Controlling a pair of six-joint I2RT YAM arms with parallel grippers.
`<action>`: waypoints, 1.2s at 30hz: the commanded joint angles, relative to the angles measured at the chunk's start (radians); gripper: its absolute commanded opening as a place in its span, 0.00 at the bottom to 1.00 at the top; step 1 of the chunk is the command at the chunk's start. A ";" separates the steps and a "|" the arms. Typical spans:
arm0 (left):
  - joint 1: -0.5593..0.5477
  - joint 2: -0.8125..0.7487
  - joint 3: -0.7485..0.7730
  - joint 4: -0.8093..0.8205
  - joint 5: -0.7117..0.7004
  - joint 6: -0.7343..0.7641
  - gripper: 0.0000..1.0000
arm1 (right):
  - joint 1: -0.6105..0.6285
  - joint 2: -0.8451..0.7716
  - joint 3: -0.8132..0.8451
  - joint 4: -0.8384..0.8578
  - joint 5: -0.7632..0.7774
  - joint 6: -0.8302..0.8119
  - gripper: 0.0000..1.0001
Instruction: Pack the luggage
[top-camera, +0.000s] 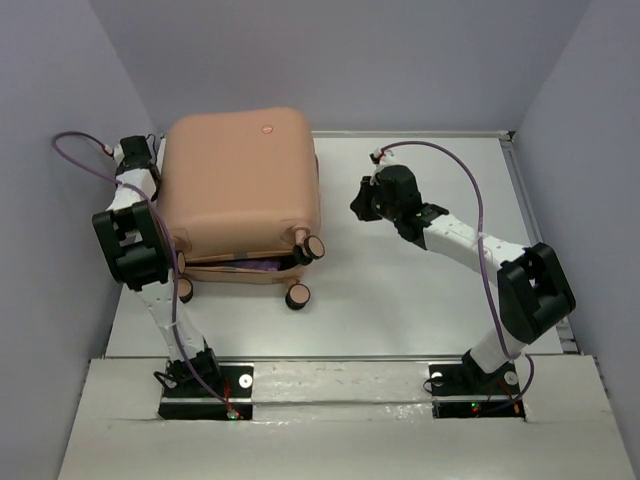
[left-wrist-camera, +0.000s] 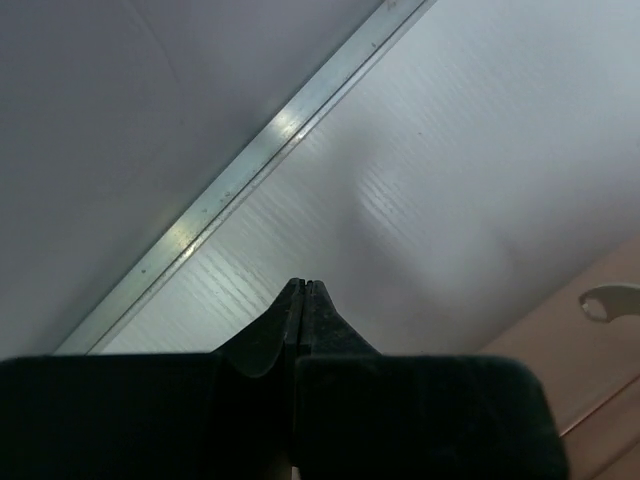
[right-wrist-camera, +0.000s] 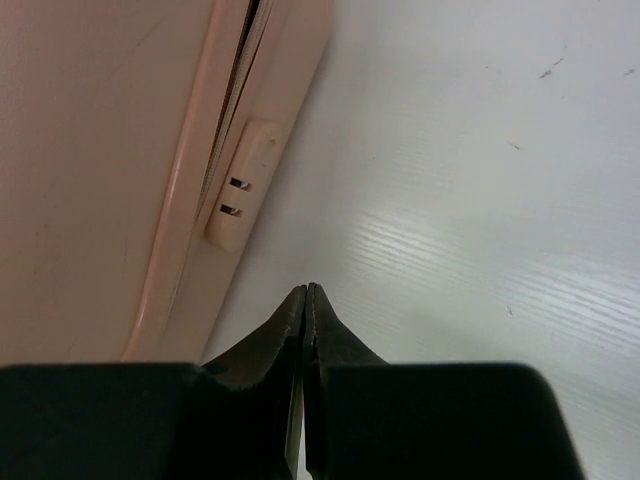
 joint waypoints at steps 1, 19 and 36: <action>-0.121 0.012 -0.010 -0.044 -0.006 0.041 0.06 | 0.005 -0.028 0.004 0.055 0.069 -0.027 0.07; -0.420 -0.572 -0.735 0.246 0.366 -0.177 0.06 | -0.256 0.064 0.044 -0.083 -0.083 -0.027 0.07; -0.515 -1.063 -1.068 0.358 0.329 -0.377 0.06 | -0.106 0.775 1.441 -0.547 -0.375 0.008 0.12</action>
